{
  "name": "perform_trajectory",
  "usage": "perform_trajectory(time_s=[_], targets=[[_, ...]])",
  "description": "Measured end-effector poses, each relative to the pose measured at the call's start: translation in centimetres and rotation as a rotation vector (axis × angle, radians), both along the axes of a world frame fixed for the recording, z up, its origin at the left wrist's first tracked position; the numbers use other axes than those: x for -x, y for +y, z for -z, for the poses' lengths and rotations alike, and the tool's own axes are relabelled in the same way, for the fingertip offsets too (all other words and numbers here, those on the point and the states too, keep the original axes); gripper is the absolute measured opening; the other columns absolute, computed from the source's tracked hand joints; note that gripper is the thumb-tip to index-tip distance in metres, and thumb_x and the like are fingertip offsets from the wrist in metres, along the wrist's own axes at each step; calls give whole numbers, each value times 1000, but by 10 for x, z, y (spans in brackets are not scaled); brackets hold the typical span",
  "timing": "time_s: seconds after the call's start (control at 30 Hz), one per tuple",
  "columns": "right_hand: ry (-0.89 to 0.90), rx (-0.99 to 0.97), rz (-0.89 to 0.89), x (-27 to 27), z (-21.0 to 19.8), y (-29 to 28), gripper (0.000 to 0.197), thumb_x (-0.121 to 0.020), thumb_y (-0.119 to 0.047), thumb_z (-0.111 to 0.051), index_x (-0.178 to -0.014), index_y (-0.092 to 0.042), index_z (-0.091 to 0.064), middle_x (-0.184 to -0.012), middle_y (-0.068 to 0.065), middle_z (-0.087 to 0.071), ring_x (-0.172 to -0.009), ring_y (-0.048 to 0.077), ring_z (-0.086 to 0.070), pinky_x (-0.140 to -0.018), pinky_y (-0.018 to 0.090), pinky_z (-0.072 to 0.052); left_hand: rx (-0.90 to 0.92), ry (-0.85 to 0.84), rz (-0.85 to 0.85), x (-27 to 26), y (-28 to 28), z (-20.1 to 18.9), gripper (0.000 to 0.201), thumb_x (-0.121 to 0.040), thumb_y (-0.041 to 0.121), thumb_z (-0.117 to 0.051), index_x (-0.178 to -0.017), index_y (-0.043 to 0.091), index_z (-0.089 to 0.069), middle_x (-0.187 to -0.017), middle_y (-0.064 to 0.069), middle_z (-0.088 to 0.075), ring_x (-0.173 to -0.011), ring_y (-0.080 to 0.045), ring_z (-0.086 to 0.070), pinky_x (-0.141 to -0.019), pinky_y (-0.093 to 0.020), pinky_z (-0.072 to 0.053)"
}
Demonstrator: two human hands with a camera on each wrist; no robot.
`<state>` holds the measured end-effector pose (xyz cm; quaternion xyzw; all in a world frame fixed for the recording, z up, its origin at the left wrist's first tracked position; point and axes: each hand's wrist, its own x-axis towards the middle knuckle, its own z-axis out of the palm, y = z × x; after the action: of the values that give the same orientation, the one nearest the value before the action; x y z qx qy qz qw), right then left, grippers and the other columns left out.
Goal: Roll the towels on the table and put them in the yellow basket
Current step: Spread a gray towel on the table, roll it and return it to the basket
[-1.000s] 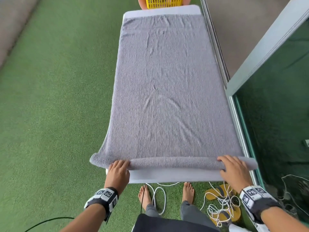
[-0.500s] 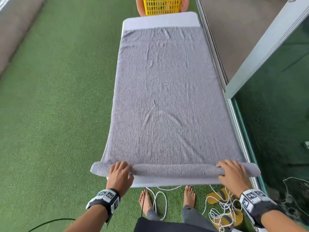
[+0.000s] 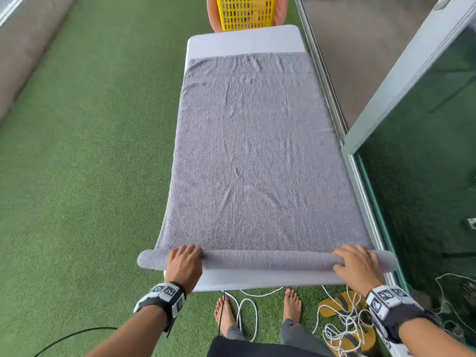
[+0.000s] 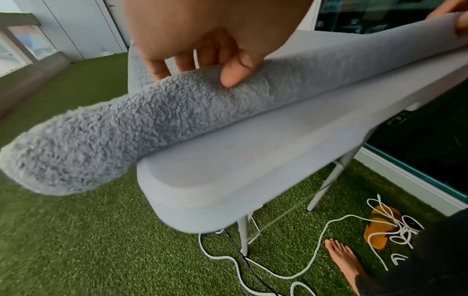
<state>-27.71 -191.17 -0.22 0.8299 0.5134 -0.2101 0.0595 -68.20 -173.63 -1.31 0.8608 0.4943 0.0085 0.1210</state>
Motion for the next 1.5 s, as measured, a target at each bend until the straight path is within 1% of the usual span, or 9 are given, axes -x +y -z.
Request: perform_trajectory(time_s=[0.23, 0.33, 0.47, 0.63, 0.87, 1.03, 1.23, 1.4, 1.5], targets=[[2, -82, -5, 8, 6, -16, 57, -88, -52, -61, -139, -29, -50, -138, -8, -52, -126, 18, -48, -112, 43, -32, 60, -14, 71, 0, -13, 6, 46, -86, 36, -60, -124, 10, -60, -119, -10, -66, -110, -25, -63, -100, -48, -44], [6, 33, 40, 15, 8, -23, 55, -70, -42, -80, -119, -36, -57, -119, -11, -58, -111, 16, -52, -98, 40, -40, 160, 55, 69, 2, -21, 8, 54, -62, 14, -84, -111, 16, -61, -105, -2, -69, -95, -22, -66, -91, -44, -51], [-47, -4, 15, 5, -2, 4, 30, -84, -27, -61, -110, -41, -54, -124, -14, -50, -119, 14, -44, -100, 37, -30, 109, 77, 43, -17, 8, -2, 12, -83, 14, -55, -92, 22, -59, -88, 6, -64, -80, -15, -56, -86, -41, -48], [-9, -94, 32, 4, -5, 17, 49, -101, -42, -38, -149, -31, -34, -156, -10, -30, -144, 16, -26, -119, 45, -8, 115, 103, -4, -27, 19, -1, 54, -98, 23, -46, -149, 13, -30, -151, -4, -30, -142, -25, -27, -117, -45, -13], [21, 136, -75, -7, 3, 17, 42, -80, -34, -66, -111, -49, -42, -120, -21, -48, -116, 8, -43, -105, 36, -29, 154, 149, 76, -11, 10, 0, 40, -66, 26, -78, -102, 25, -60, -97, 8, -64, -87, -14, -58, -87, -38, -46], [32, -99, -4, -26, -9, 43, 41, -99, -42, -41, -139, -34, -44, -140, -10, -46, -128, 16, -42, -110, 42, -26, 52, 107, 3, -21, 38, -7, 46, -96, 32, -30, -135, 14, -47, -136, -6, -54, -125, -25, -49, -111, -48, -32], [-15, 16, -36, 3, -1, 7, 56, -82, -34, -69, -134, -34, -46, -137, -12, -50, -128, 15, -44, -113, 42, -29, 150, 168, 55, -13, 15, -6, 43, -71, 21, -77, -112, 17, -64, -110, -2, -66, -103, -25, -62, -99, -45, -45], [-38, -61, -27, -2, -7, 19, 33, -92, -30, -50, -124, -36, -55, -129, -16, -55, -119, 10, -46, -108, 39, -28, 59, 148, 54, -20, 25, -11, 47, -87, 33, -22, -109, 17, -61, -112, -3, -59, -98, -19, -52, -94, -39, -41], [-20, -197, 25, -13, -12, 36, 39, -101, -35, -35, -136, -28, -52, -145, -6, -48, -134, 17, -42, -115, 46, -19, 123, 99, -25, -27, 38, -14, 69, -89, 38, -3, -146, 15, -35, -151, -4, -34, -138, -26, -34, -116, -46, -19]])
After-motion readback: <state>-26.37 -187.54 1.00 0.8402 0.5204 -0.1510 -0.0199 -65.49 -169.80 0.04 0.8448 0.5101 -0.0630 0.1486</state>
